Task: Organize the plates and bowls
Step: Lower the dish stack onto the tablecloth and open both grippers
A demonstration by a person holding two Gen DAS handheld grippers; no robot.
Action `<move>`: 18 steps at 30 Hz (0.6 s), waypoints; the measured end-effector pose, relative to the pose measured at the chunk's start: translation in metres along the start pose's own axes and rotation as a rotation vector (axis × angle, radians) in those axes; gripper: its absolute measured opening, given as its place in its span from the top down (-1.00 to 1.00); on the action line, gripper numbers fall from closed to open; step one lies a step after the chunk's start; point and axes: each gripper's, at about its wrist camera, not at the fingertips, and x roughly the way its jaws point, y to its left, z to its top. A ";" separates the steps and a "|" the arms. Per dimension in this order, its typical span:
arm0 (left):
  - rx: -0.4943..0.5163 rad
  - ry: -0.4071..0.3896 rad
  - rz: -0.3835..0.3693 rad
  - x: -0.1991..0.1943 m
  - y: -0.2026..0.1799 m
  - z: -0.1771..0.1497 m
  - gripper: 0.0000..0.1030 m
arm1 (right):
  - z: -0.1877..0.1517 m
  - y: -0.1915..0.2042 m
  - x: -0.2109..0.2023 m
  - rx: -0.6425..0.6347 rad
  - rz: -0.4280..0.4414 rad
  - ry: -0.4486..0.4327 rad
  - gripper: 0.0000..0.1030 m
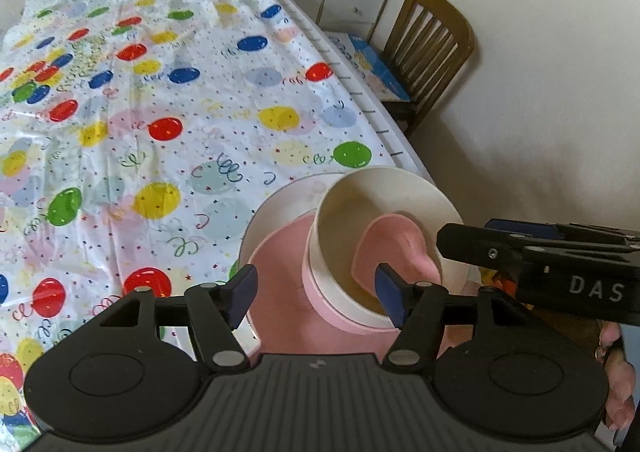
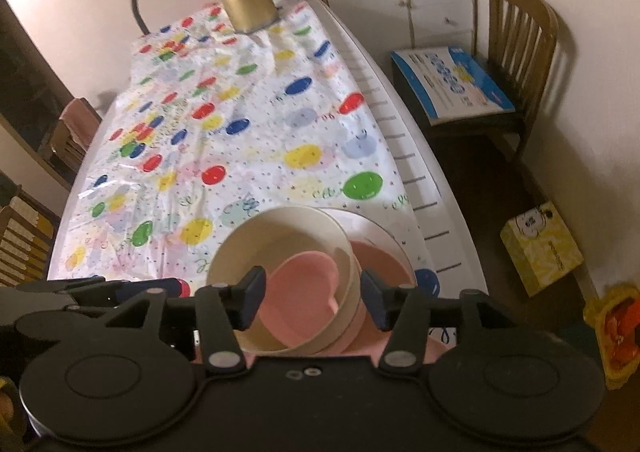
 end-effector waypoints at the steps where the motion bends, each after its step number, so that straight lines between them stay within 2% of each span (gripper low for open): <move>1: -0.001 -0.008 -0.001 -0.003 0.001 -0.001 -0.26 | -0.001 0.001 -0.004 -0.008 0.006 -0.013 -0.12; 10: -0.012 -0.079 -0.007 -0.034 0.005 -0.009 -0.28 | -0.008 0.006 -0.031 -0.082 0.048 -0.109 -0.39; 13: -0.019 -0.098 -0.011 -0.041 0.006 -0.013 -0.28 | -0.012 0.009 -0.040 -0.107 0.062 -0.144 -0.55; 18: -0.011 -0.130 -0.027 -0.053 0.006 -0.021 -0.44 | -0.019 0.013 -0.055 -0.146 0.086 -0.201 -0.66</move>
